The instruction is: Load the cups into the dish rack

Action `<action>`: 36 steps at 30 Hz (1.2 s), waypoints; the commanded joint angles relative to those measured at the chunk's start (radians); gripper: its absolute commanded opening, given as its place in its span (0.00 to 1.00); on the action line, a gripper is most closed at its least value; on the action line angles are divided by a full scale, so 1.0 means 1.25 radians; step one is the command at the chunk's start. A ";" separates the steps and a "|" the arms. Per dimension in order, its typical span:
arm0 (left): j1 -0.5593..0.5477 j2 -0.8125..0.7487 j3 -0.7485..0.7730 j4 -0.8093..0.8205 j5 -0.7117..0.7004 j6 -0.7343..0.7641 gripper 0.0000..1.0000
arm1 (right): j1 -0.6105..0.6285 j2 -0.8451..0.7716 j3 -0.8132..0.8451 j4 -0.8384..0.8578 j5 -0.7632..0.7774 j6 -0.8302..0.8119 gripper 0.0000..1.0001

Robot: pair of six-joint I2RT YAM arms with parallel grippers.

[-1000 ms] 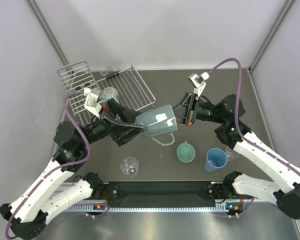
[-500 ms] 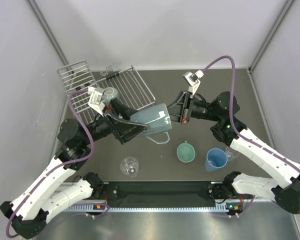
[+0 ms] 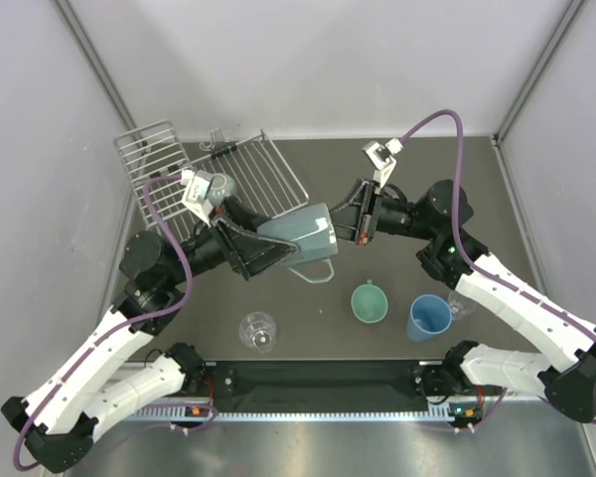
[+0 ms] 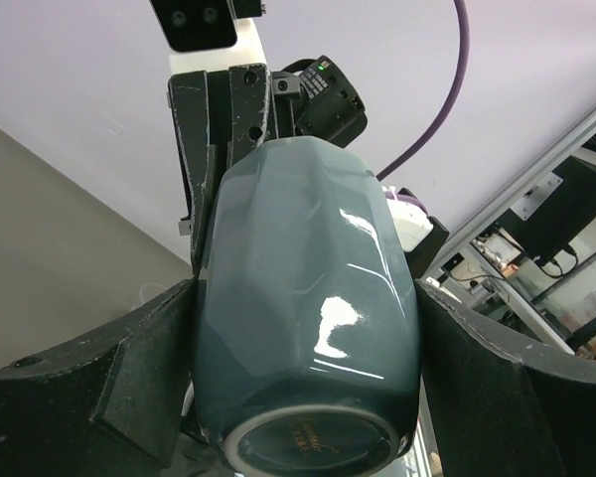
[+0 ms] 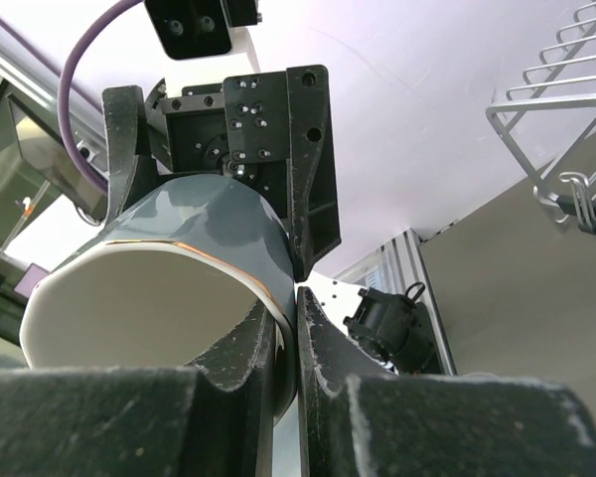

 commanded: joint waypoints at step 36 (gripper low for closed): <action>-0.007 0.433 0.865 -0.971 -0.501 0.382 0.00 | -0.168 -0.187 0.079 -0.896 0.483 -0.433 0.61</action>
